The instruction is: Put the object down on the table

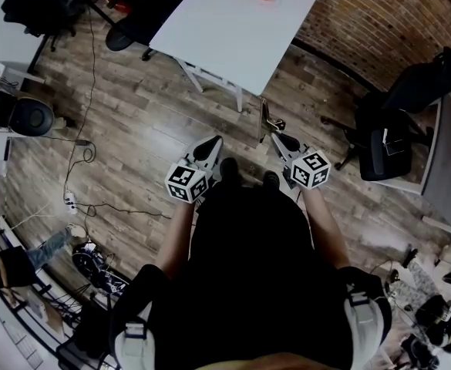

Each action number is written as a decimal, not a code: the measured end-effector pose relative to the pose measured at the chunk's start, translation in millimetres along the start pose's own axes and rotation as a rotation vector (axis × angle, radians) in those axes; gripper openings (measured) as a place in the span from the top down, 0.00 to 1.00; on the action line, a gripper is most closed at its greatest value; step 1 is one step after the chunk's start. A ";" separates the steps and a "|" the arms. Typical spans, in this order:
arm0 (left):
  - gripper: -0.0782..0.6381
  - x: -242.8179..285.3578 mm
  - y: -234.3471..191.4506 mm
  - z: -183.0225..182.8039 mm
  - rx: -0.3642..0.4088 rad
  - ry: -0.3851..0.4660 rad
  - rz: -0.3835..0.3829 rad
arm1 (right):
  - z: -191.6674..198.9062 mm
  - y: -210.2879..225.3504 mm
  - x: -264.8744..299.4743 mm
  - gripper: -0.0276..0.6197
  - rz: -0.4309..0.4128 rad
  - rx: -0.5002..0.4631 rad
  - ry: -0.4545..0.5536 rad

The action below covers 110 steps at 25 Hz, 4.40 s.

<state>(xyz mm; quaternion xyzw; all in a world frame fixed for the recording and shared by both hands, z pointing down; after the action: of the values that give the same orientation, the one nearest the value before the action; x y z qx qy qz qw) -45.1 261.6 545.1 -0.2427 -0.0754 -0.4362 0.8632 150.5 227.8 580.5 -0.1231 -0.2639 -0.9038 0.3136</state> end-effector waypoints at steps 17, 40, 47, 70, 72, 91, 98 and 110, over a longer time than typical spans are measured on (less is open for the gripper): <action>0.86 -1.2 -60.2 -14.2 0.012 -0.019 0.068 | -11.6 -13.3 50.6 0.95 0.063 0.017 0.025; 0.86 -1.7 -88.4 -13.1 0.030 -0.054 0.136 | -2.3 -20.9 63.2 0.95 0.148 0.058 0.048; 0.86 11.9 -92.4 -23.9 0.038 -0.057 0.128 | -11.9 -6.2 69.4 0.95 0.144 0.062 0.051; 0.86 64.3 -129.0 -57.3 -0.031 -0.037 -0.015 | -64.4 66.2 140.5 0.95 0.001 0.039 -0.052; 0.86 72.5 -131.1 -63.5 -0.033 -0.029 -0.034 | -75.5 76.4 147.0 0.95 -0.021 0.026 -0.054; 0.86 127.4 -153.1 -111.4 -0.129 0.057 -0.360 | -152.0 169.1 235.1 0.95 -0.288 -0.047 -0.177; 0.86 158.5 -161.2 -125.7 -0.157 0.074 -0.432 | -171.1 210.3 254.5 0.95 -0.339 -0.044 -0.210; 0.86 197.2 -155.6 -139.7 -0.128 0.041 -0.388 | -173.3 245.5 267.0 0.95 -0.307 -0.020 -0.226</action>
<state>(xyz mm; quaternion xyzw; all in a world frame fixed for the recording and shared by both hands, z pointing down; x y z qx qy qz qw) -59.4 -25.5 545.8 -0.2688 -0.0753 -0.6030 0.7473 89.3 -165.2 638.4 -0.1852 -0.3041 -0.9241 0.1390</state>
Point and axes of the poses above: the fingertips, and each gripper's own axes: x forward along the fingers, y to its right, z out of its underside, the point moved 3 cm from there along -x, backward along the fingers, and after that the axes turned 3 degrees about -y, right-handed, at the moved point
